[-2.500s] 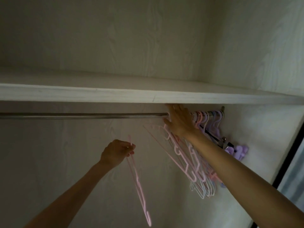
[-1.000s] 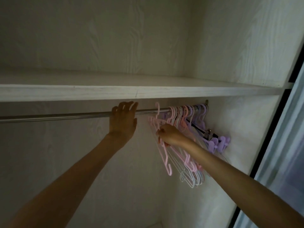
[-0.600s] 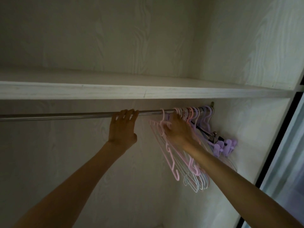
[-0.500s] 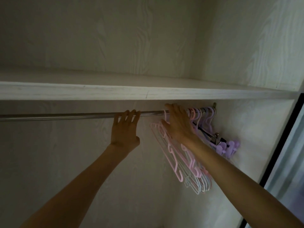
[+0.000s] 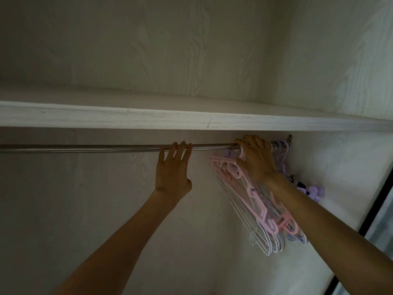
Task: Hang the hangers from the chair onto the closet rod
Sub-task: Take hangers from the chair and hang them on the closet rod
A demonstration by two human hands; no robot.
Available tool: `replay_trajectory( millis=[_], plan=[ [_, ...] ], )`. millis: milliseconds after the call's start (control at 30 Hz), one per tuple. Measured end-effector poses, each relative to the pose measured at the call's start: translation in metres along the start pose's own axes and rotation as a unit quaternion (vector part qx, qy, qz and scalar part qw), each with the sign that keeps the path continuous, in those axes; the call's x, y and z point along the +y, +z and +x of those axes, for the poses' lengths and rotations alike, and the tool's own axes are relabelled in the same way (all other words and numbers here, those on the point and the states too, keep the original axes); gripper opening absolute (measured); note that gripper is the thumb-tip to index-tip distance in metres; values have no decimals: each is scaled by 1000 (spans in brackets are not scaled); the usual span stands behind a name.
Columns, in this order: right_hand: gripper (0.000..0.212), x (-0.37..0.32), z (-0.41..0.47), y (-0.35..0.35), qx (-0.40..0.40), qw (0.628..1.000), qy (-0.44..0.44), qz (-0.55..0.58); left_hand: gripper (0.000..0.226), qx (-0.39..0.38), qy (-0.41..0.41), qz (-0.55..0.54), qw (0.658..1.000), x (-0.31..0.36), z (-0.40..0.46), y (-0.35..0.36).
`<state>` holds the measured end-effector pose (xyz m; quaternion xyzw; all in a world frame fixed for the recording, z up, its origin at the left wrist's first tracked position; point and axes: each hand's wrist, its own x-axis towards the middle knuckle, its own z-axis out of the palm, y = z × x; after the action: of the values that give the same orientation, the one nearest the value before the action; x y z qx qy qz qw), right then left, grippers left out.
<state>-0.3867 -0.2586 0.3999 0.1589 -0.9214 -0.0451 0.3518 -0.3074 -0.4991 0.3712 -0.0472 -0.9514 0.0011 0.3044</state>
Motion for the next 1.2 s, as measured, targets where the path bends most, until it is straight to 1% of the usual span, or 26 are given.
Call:
replay_trajectory(
  millis=[133, 200, 300, 367, 400, 467, 533, 600, 667, 733, 833, 933, 967, 1033, 1133, 1200],
  plan=[
    [63, -1, 0, -1, -30, 999, 12, -8, 97, 15, 2, -12, 1000, -2, 0, 4],
    [65, -5, -4, -4, -28, 999, 16, -7, 97, 20, 8, -19, 1000, -5, 1, 5],
    [60, -14, -22, -15, 4, 1000, 19, 23, 96, 30, 18, -50, 998, -10, -2, 5],
    [54, -21, -44, -24, 40, 998, -1, 42, 93, 43, 28, -79, 996, -10, -5, 8],
    [51, -23, -57, -27, 52, 997, -16, 56, 91, 62, 30, -99, 993, -7, -7, 12],
    [43, -25, -86, -33, 41, 995, -38, 78, 82, 117, 37, -146, 982, 3, -17, 18],
    [32, -25, -114, -40, 14, 994, -36, 98, 65, 162, 60, -183, 968, 21, -30, 25],
    [29, -19, -148, -47, 0, 995, -14, 98, 44, 157, 81, -236, 956, 48, -53, 30],
    [24, -9, -189, -55, -2, 996, 16, 93, 27, 112, 98, -289, 946, 80, -78, 26],
    [22, 3, -230, -65, -11, 996, 45, 76, 17, 71, 121, -312, 940, 113, -100, 21],
    [24, 27, -292, -79, -58, 991, 99, 66, 15, 12, 156, -316, 936, 166, -131, 10],
    [25, 57, -361, -97, -125, 974, 171, 85, 19, -66, 187, -322, 926, 230, -165, 4],
    [23, 68, -386, -103, -147, 964, 204, 86, 19, -107, 191, -319, 922, 251, -177, 4],
    [19, 91, -441, -116, -199, 936, 277, 90, 20, -166, 200, -319, 912, 296, -204, 10],
    [18, 126, -527, -127, -302, 873, 368, 102, 20, -267, 208, -322, 884, 352, -246, 24],
    [19, 144, -582, -129, -364, 830, 409, 104, 21, -333, 209, -317, 863, 383, -271, 37]
  ],
)
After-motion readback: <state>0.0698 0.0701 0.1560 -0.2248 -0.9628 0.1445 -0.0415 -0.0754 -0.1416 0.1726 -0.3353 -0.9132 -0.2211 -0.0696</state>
